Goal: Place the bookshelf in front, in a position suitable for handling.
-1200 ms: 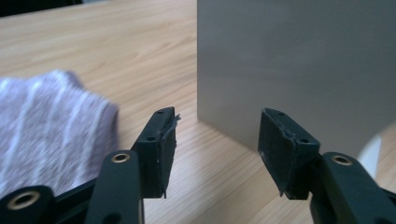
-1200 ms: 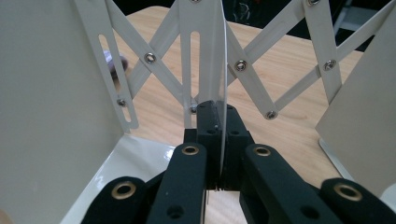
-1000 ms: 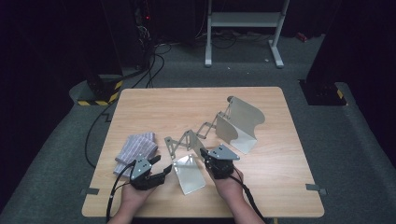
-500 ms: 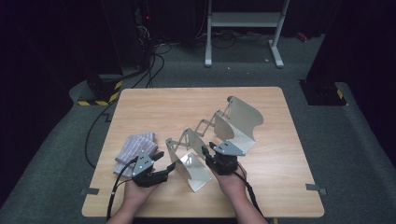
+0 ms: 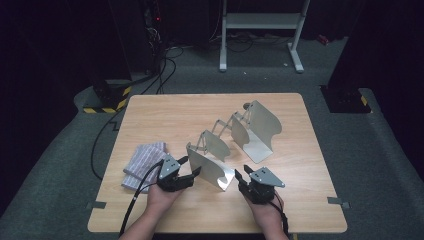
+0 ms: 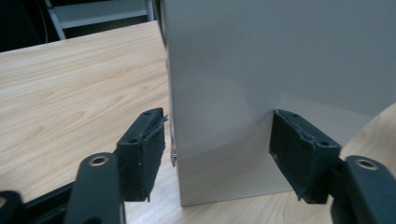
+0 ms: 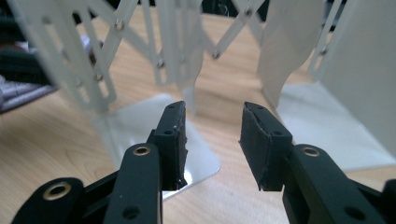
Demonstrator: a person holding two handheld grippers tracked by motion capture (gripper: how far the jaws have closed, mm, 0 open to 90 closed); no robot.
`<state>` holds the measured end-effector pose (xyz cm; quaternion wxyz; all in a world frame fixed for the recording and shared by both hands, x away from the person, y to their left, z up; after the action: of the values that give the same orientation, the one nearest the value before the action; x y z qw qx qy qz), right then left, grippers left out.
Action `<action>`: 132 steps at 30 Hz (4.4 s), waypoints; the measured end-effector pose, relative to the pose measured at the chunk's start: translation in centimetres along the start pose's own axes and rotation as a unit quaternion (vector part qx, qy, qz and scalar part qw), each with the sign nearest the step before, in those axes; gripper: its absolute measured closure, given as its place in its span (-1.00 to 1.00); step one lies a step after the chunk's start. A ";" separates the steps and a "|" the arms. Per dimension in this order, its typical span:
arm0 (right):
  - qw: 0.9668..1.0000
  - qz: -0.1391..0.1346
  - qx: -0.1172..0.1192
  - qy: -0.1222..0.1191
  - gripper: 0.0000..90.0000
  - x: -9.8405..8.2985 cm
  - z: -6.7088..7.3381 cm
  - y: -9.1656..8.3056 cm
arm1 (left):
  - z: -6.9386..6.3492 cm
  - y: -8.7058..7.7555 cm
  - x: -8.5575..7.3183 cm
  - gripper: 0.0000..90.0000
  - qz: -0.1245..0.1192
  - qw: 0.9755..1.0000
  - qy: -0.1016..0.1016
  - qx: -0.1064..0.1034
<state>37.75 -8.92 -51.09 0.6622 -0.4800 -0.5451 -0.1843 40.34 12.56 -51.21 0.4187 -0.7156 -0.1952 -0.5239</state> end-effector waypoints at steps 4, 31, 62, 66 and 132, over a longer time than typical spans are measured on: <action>1.000 0.012 0.005 -0.005 0.35 -0.7 0.2 0.6 | -0.3 1.3 0.6 -0.15 0.005 1.000 -0.005 0.009; 0.999 -0.015 -0.041 0.021 0.14 -0.7 -2.4 -0.6 | -6.7 4.2 1.8 0.13 0.008 0.998 0.012 -0.062; 0.991 -0.079 -0.109 -0.003 -0.02 6.0 -4.6 -3.4 | 4.5 -5.2 -1.9 0.09 -0.011 0.999 -0.023 0.047; 0.991 -0.076 -0.107 -0.015 0.01 7.1 -3.8 -3.0 | 5.3 -5.7 -2.9 0.09 -0.012 0.998 -0.036 0.051; 0.981 -0.084 0.108 -0.139 0.82 10.7 14.6 4.0 | 5.4 -5.7 -4.2 0.10 0.005 0.998 -0.036 0.044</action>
<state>36.44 8.17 -44.01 0.6100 -0.3795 -0.6868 -0.1107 37.81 20.87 -53.37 0.4451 -0.7159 -0.2295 -0.4865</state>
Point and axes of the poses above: each handheld gripper's, and its own axes: y roughly forward along the jaws, x roughly out of its top, z roughly to its left, the point moved 7 cm from there along y, roughly forward along the jaws, and after that the axes turned 5 degrees about -y, right-handed, at the moved point
